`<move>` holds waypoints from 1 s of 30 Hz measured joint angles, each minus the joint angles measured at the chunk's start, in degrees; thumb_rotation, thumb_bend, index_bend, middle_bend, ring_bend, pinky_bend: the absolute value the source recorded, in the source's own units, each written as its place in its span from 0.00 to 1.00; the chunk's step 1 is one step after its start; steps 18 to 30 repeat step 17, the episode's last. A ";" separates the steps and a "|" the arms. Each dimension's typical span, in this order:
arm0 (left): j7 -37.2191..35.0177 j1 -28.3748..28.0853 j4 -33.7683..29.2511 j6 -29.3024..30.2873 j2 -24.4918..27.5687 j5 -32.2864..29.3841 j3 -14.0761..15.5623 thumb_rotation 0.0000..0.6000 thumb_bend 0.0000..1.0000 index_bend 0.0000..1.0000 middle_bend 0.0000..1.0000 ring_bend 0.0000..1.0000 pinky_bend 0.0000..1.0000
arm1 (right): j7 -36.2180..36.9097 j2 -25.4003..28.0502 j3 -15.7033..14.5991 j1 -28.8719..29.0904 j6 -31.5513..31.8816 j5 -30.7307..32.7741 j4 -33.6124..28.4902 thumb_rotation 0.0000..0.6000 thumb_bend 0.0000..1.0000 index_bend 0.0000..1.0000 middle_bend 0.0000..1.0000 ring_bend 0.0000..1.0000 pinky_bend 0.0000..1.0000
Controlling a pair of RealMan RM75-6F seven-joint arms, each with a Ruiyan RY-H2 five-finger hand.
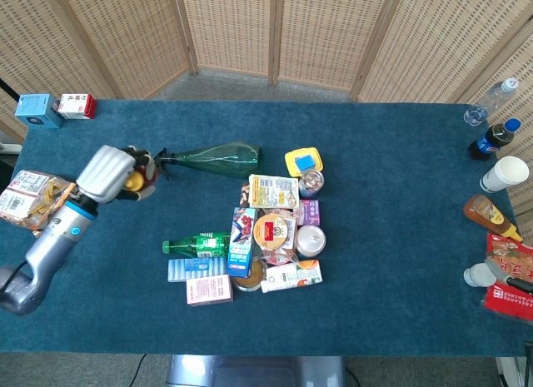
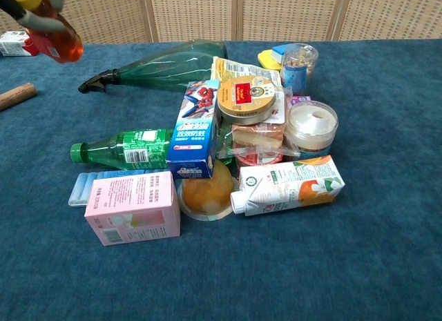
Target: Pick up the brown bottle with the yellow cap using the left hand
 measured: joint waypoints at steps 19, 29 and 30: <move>-7.24 4.86 -12.98 7.70 12.72 -3.90 -7.70 1.00 0.30 0.80 0.79 0.79 0.78 | 0.02 -2.12 0.34 2.06 -2.00 -0.84 1.30 0.86 0.12 0.00 0.09 0.00 0.00; -7.24 4.86 -12.98 7.70 12.72 -3.90 -7.70 1.00 0.30 0.80 0.79 0.79 0.78 | 0.02 -2.12 0.34 2.06 -2.00 -0.84 1.30 0.86 0.12 0.00 0.09 0.00 0.00; -7.24 4.86 -12.98 7.70 12.72 -3.90 -7.70 1.00 0.30 0.80 0.79 0.79 0.78 | 0.02 -2.12 0.34 2.06 -2.00 -0.84 1.30 0.86 0.12 0.00 0.09 0.00 0.00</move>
